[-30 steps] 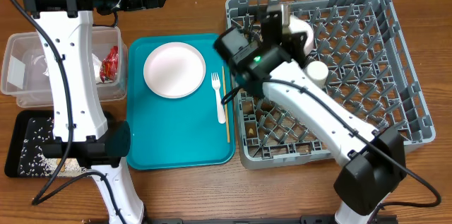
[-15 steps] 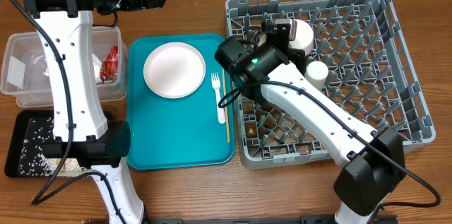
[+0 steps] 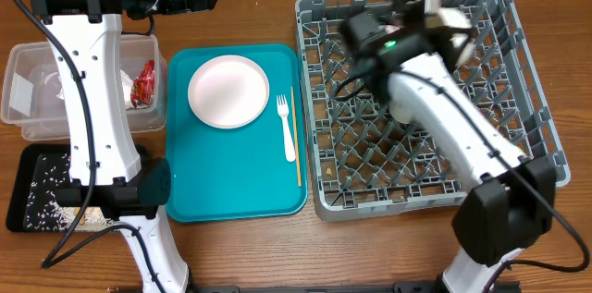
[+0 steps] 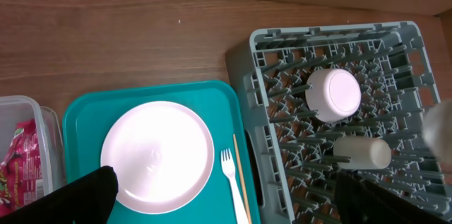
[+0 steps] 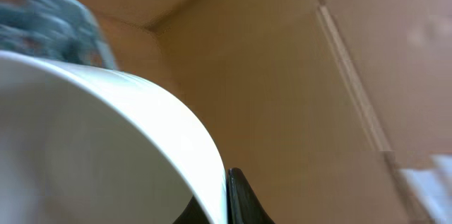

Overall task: Sort waste into correct bins and load items into the dishwasher
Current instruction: 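Carry the white bowl into the rack with the right gripper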

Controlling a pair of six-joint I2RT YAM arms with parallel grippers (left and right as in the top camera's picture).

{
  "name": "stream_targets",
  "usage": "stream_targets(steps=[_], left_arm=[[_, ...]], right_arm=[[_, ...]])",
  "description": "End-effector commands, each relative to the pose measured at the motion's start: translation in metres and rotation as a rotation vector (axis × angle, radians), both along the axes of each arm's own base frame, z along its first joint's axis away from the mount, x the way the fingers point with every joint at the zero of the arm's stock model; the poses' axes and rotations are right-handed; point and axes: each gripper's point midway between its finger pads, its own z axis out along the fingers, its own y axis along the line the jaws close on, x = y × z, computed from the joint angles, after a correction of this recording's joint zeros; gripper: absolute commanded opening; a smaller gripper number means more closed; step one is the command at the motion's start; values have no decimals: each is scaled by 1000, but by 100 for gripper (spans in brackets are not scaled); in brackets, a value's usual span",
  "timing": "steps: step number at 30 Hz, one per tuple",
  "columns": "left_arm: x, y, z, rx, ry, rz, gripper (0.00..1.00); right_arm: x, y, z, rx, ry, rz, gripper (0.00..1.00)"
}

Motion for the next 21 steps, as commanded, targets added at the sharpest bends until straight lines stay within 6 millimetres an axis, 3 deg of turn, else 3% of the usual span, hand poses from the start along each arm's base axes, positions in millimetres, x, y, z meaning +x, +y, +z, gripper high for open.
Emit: stream_targets(steps=[1, 9, 18, 21], left_arm=[[-3, 2, 9, 5, -28, 1, 100], [-3, 2, 9, 5, -28, 1, 100], [-3, 2, 9, 5, -28, 2, 100], [-3, 2, 9, 5, -28, 1, 100]], right_arm=[[-1, -6, 20, -127, 73, -19, 4], [-1, 17, 20, -142, 96, 42, 4], [-4, 67, 19, -132, 62, 162, 4], [-5, 84, 9, -149, 84, 205, 4]])
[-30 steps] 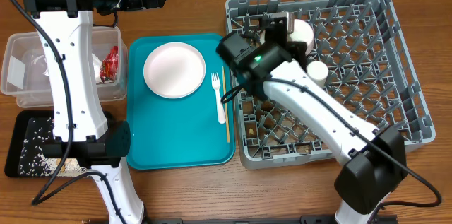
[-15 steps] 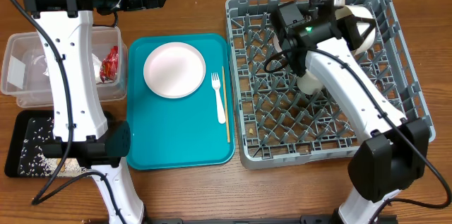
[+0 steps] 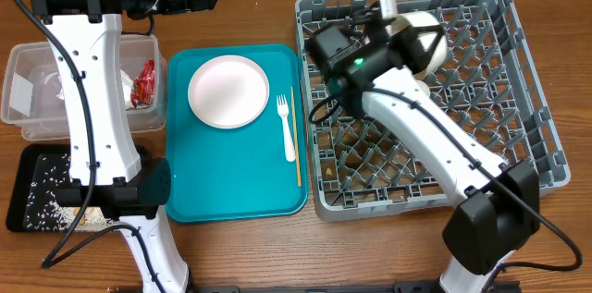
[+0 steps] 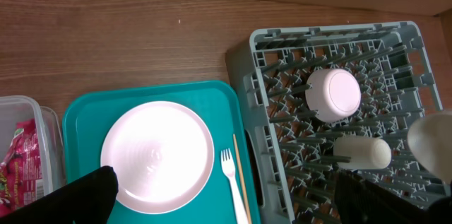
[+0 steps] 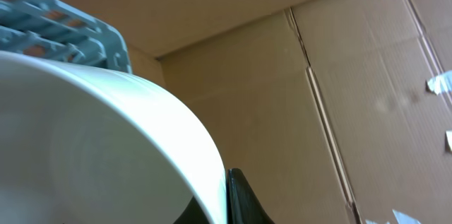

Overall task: Sort waste into correct bins and load items into the dishwasher
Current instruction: 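Carry the white bowl into the rack with the right gripper, then lower the white bowl into the rack and open the right gripper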

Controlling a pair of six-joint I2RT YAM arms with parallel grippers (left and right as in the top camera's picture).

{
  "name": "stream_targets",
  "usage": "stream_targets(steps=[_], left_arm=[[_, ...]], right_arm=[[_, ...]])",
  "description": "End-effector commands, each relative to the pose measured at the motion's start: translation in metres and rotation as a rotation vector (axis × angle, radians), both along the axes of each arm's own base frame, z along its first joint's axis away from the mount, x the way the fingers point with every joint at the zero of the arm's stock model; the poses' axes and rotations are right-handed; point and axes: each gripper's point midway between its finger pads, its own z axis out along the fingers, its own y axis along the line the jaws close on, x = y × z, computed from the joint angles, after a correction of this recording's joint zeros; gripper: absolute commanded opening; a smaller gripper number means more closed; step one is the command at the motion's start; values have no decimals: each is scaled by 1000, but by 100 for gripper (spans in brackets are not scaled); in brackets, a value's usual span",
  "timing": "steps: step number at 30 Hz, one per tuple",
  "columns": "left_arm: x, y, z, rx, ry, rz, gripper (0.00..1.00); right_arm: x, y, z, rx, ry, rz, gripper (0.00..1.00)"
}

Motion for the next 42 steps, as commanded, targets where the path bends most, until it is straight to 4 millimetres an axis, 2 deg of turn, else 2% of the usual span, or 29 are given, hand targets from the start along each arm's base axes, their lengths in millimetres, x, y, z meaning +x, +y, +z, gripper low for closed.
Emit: stream_targets(steps=[1, 3, 4, 7, 9, 11, 16, 25, 30, 32, 36, 41, 42], left_arm=[[-3, 2, 9, 5, -28, 1, 100], [-3, 2, 9, 4, -28, 1, 100], [-3, 2, 9, 5, -28, 1, 100], [-3, 2, 9, 5, -28, 1, 100], [-3, 2, 9, 5, -28, 1, 100], [-3, 2, 9, 5, -28, 1, 100], [-3, 2, 9, 5, -28, 1, 100], [-3, 2, 9, 5, -28, 2, 100], [-3, 2, 9, 5, -28, 1, 100], [-3, 2, 9, 5, -28, 1, 100], [-3, 2, 9, 5, -28, 1, 100], [-3, 2, 9, 5, -28, 2, 100], [-3, 2, 9, 5, -28, 1, 100]], right_arm=[[-1, 19, -7, -26, -15, 39, 4], [0, 30, -25, -42, 8, 60, 5], [2, 38, -41, -58, 31, 74, 5], [6, 50, -63, -67, 42, 92, 5], [6, 57, -69, -49, 22, 106, 5], [2, 71, -86, 19, 58, 133, 6], [-9, 85, -125, 189, 148, 136, 5], [-22, 94, -163, 352, 273, 105, 5], [-23, 94, -165, 361, 283, 102, 6], [-24, 93, -165, 357, 289, 100, 16], [-24, 91, -162, 331, 296, 101, 45], [-22, 79, -138, 173, 260, 111, 96], [-22, 78, -133, 142, 256, 113, 100]])
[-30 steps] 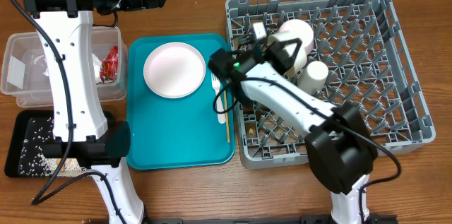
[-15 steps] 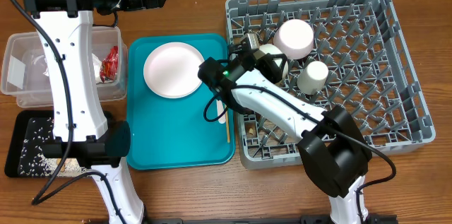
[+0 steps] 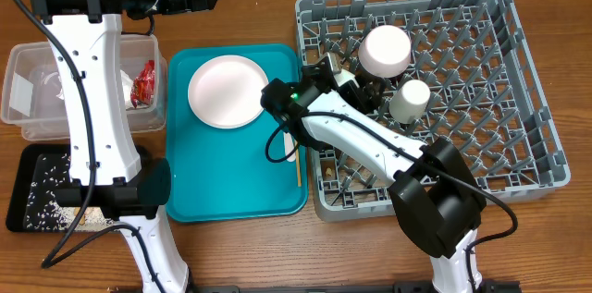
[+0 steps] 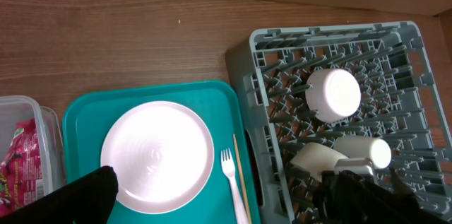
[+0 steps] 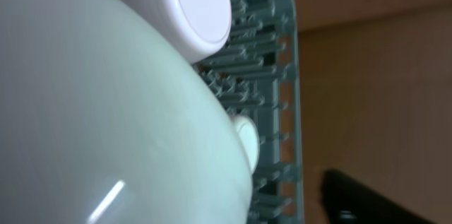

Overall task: Sort waste into correct bins and load items into the dishwasher
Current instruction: 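Lower the white bowl into the rack and open the right gripper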

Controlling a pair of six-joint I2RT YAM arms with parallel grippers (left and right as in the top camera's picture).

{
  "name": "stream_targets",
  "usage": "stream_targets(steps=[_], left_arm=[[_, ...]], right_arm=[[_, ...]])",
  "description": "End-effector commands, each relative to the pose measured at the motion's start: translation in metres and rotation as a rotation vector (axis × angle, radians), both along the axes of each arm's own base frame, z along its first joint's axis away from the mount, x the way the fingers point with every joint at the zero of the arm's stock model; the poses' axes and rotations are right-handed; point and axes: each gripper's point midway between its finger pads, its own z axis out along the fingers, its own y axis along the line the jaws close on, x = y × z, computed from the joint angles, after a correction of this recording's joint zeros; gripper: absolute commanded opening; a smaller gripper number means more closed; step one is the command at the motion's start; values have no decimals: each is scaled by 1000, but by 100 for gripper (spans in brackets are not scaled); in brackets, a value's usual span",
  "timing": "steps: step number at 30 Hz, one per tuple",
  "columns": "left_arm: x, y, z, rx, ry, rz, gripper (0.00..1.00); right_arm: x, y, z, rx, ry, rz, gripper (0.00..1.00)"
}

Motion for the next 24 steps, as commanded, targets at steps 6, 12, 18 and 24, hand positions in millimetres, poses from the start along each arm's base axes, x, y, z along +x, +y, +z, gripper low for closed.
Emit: stream_targets(steps=[6, 12, 18, 24], left_arm=[[-3, 2, 9, 4, -28, 1, 100], [-3, 2, 9, 5, -28, 1, 100], [-3, 2, 9, 5, -28, 2, 100], [-3, 2, 9, 5, -28, 1, 100]], right_arm=[[-2, -4, 17, -113, 6, 25, 100], [-12, 6, 21, 8, 37, 18, 100], [-28, 13, 28, 94, 79, 25, 100], [-54, 19, 18, 201, 210, 6, 100]])
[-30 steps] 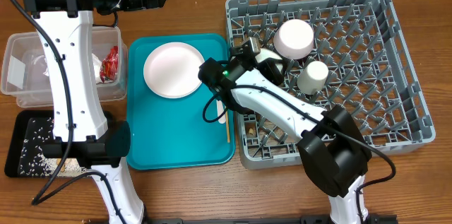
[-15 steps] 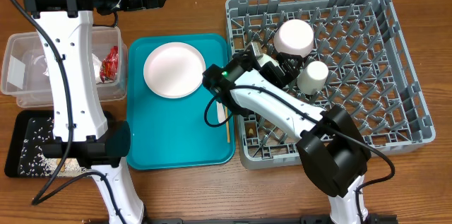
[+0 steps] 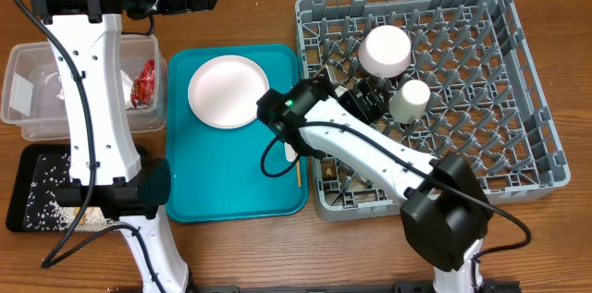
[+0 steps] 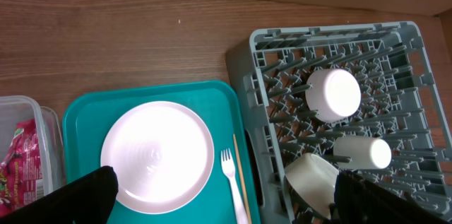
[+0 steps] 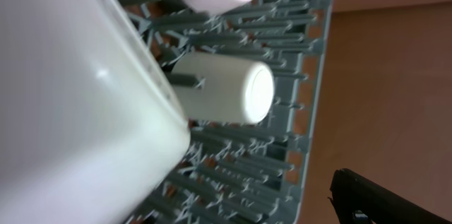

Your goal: Sort waste into correct bins and load items into the dishwasher

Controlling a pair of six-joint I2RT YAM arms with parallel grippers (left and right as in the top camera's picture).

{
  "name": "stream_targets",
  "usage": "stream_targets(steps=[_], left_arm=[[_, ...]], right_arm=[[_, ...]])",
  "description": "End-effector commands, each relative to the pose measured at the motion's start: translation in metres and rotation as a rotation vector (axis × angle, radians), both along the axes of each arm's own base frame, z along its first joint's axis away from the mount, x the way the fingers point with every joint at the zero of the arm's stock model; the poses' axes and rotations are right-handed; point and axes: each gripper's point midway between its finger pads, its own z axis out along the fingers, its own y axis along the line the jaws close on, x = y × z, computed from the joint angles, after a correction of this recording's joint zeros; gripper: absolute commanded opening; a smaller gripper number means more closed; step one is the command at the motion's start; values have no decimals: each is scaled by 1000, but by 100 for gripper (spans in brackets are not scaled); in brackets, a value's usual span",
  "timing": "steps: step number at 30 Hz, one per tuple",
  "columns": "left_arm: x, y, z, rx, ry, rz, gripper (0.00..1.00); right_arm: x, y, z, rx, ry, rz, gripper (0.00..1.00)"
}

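Observation:
A white bowl (image 4: 311, 178) leans among the pegs at the left side of the grey dish rack (image 3: 527, 71). It fills the left of the right wrist view (image 5: 78, 83). My right gripper (image 3: 363, 99) is over it and open. One finger (image 5: 381, 199) stands well apart from the bowl's wall; the other is hidden behind the bowl. An upturned white cup (image 3: 384, 48) and a lying white cup (image 3: 410, 99) sit in the rack. On the teal tray (image 3: 231, 191) are a white plate (image 3: 228, 91), a white fork (image 3: 285, 127) and a wooden stick (image 3: 295, 136). My left gripper (image 4: 226, 210) hangs high above, open and empty.
A clear bin (image 3: 37, 90) with a red wrapper (image 3: 144, 83) stands left of the tray. A black tray (image 3: 28, 191) with crumbs lies at the front left. My right arm (image 3: 370, 150) crosses the tray's right edge and the rack's front left.
The bowl has sunk lower among the pegs at the rack's left side. The gap between it and my right finger has widened. The left arm has not moved.
My right gripper was shut on the bowl's rim, first over the rack's far right, then over its far middle. Later it was down at the rack's left side with a finger off the rim. Now the bowl leans in the rack.

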Motion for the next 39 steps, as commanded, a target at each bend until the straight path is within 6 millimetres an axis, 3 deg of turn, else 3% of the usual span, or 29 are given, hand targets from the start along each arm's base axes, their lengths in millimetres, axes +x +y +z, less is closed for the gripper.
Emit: stream_targets(steps=[1, 13, 24, 33, 39], left_arm=[[-3, 2, 9, 5, -28, 1, 100], [-3, 2, 9, 5, -28, 1, 100], [-3, 2, 9, 5, -28, 1, 100], [-3, 2, 9, 5, -28, 1, 100], [-3, 2, 9, 4, -28, 1, 100]], right_arm=[[-15, 13, 8, 150, 38, -20, 100], [-43, 37, 5, 381, 169, -52, 100], [-20, 72, 18, 617, 70, -83, 100], [0, 49, 33, 739, 25, -170, 100], [17, 34, 66, 952, 34, -134, 100]])
